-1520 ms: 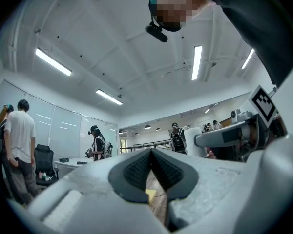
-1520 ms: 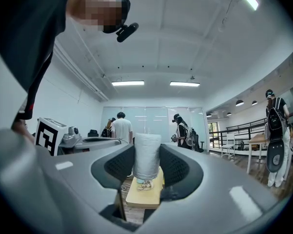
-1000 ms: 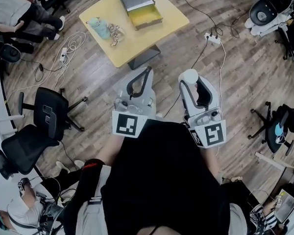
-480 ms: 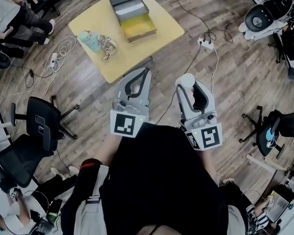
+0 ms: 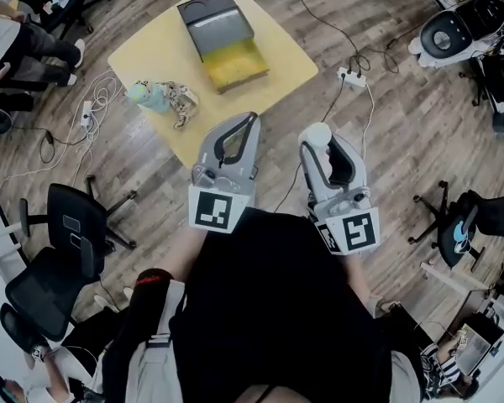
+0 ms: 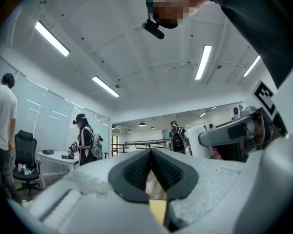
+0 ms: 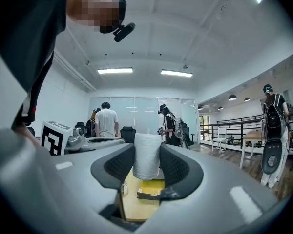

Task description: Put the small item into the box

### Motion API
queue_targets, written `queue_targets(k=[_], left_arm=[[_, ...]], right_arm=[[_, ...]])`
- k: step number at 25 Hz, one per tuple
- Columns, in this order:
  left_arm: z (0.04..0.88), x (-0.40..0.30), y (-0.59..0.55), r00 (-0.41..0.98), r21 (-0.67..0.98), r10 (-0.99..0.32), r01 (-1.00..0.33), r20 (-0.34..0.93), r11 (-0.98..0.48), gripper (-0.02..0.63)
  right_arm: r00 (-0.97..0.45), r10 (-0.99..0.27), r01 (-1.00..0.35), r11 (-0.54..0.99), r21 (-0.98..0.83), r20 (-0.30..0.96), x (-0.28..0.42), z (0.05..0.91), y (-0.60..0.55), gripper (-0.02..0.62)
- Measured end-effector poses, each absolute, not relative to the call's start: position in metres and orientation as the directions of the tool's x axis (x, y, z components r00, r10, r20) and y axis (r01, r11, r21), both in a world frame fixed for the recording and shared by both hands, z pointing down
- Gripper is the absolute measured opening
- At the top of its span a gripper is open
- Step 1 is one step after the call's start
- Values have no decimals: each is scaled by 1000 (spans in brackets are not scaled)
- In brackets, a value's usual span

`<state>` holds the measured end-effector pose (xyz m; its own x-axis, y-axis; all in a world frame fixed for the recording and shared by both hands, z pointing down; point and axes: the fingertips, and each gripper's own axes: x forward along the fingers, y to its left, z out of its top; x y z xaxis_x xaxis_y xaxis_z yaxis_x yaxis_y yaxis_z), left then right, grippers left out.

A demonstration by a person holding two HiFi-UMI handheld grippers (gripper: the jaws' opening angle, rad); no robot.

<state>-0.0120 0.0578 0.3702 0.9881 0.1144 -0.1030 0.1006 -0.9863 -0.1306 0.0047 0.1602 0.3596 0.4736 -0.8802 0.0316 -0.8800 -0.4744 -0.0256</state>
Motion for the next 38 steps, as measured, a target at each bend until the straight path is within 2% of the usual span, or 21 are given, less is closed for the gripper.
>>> queue_targets(k=[8,18,30,38], left_arm=[[365,28,4,987,-131,111,96,-118,-987,2],[362,41,-49,989,-143,65,46,-135,-989,2],[368,48,-85,989,-124,-67,-83,-130,-989,2],[365,74,-100,969,-131,-216,-232,-121,-964,2]], right_arm=[[471,-881,-881,-472,-26,35,51,360,103,167],[426,-904,-904,-427,-25,34,72,358,47,167],[303,-952,-953,-303,-12,39,100,363,4,167],[130,-990,-991,-132,-27,55,142,366,-28,167]])
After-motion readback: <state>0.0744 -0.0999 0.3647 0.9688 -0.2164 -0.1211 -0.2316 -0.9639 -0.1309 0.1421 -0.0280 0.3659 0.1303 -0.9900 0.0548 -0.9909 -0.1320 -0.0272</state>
